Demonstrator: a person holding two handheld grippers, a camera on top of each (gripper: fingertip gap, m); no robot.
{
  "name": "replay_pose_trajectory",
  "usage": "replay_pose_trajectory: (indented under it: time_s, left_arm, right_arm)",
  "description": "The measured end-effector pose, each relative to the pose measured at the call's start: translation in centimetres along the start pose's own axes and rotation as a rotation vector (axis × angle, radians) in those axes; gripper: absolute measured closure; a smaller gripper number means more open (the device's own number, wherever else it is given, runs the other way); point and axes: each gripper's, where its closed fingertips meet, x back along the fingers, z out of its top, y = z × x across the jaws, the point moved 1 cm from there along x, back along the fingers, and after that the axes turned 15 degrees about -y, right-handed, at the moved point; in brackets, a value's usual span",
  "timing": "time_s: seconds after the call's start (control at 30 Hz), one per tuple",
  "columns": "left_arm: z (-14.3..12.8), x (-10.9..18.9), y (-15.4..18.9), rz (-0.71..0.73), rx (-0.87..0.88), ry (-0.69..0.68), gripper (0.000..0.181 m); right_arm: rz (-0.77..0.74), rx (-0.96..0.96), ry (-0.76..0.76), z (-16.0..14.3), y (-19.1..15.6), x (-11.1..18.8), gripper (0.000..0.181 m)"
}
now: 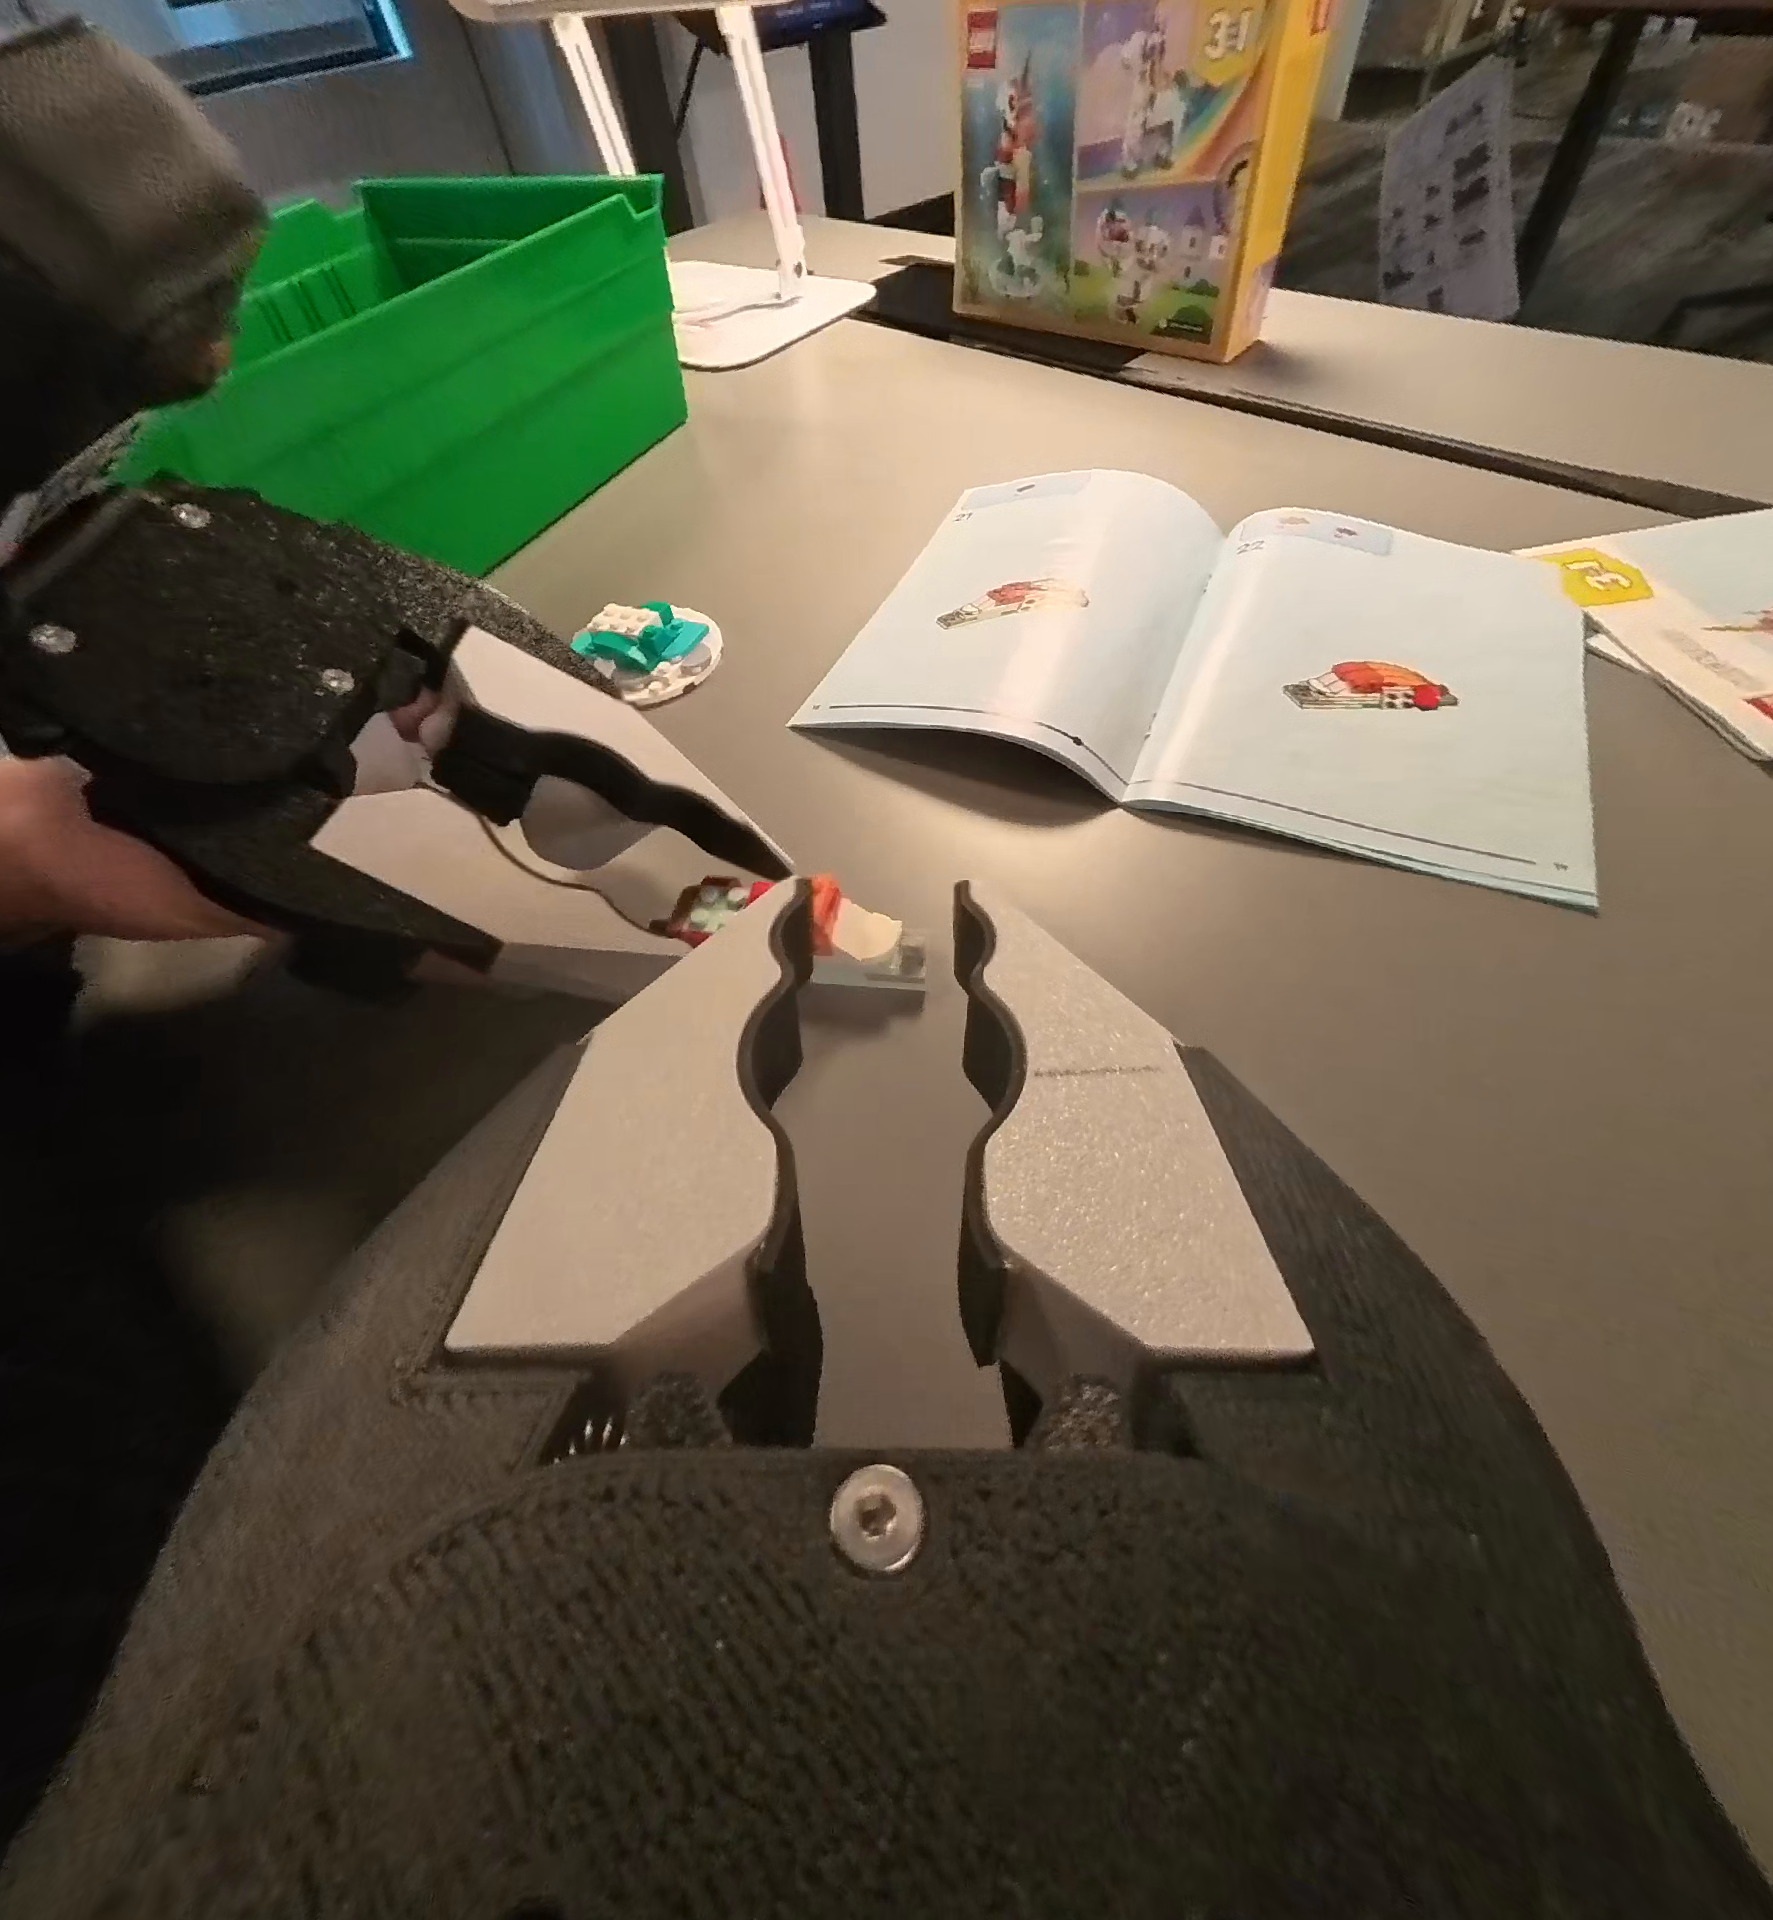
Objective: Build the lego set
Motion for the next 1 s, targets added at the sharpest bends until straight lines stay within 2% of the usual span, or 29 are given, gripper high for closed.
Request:
replay_pose_trajectory:
  time_s: [0.3, 0.53, 0.7, 1.0]
  left_arm:
    - [0.3, -0.2, 0.1, -0.004, -0.006, -0.004, 0.148]
    - [0.2, -0.2, -0.3, 0.013, -0.004, -0.005, 0.15]
    - [0.3, 0.1, -0.5, 0.027, -0.022, 0.016, 0.154]
    - [0.3, 0.2, -0.8, 0.0, -0.021, 0.05, 0.155]
  right_arm:
    - [-0.009, 0.28, -0.027, -0.2, -0.2, -0.5, 0.153]
    - [-0.004, 0.293, -0.017, -0.1, -0.4, -0.8, 0.153]
    - [-0.01, 0.375, -0.037, -0.8, -0.9, -1.3, 0.153]
    - [-0.104, 0.782, -0.085, -1.7, -0.7, -3.3, 0.15]
